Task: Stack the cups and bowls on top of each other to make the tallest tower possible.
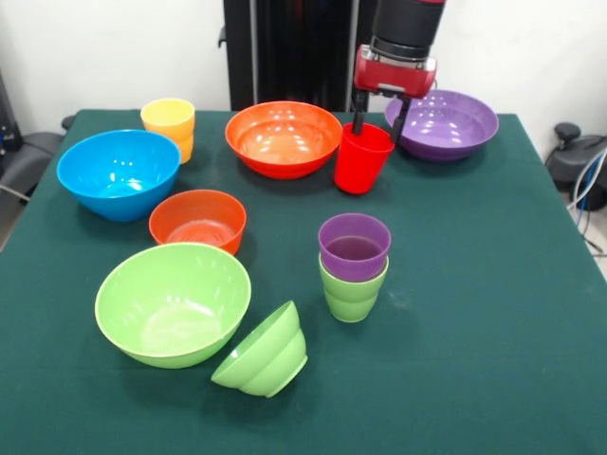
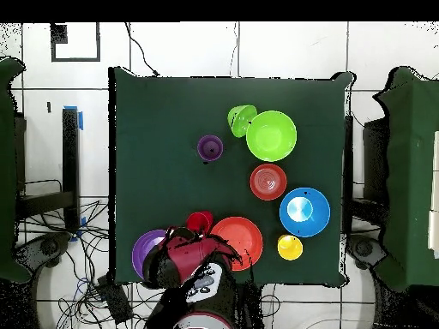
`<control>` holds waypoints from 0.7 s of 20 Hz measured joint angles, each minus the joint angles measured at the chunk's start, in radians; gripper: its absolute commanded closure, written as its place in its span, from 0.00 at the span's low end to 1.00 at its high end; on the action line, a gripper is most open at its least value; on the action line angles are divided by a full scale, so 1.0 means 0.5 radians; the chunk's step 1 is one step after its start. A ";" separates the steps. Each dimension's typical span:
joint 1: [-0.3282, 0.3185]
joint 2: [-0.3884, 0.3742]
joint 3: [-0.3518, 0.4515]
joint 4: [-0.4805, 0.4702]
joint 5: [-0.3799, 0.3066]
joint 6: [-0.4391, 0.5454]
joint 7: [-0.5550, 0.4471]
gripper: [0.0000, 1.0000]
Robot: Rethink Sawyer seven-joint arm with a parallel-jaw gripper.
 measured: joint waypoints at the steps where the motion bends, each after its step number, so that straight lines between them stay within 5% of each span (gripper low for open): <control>1: 0.005 0.005 -0.002 0.000 0.000 0.000 0.000 0.00; 14: 0.023 0.094 -0.020 -0.001 0.001 -0.037 0.000 0.00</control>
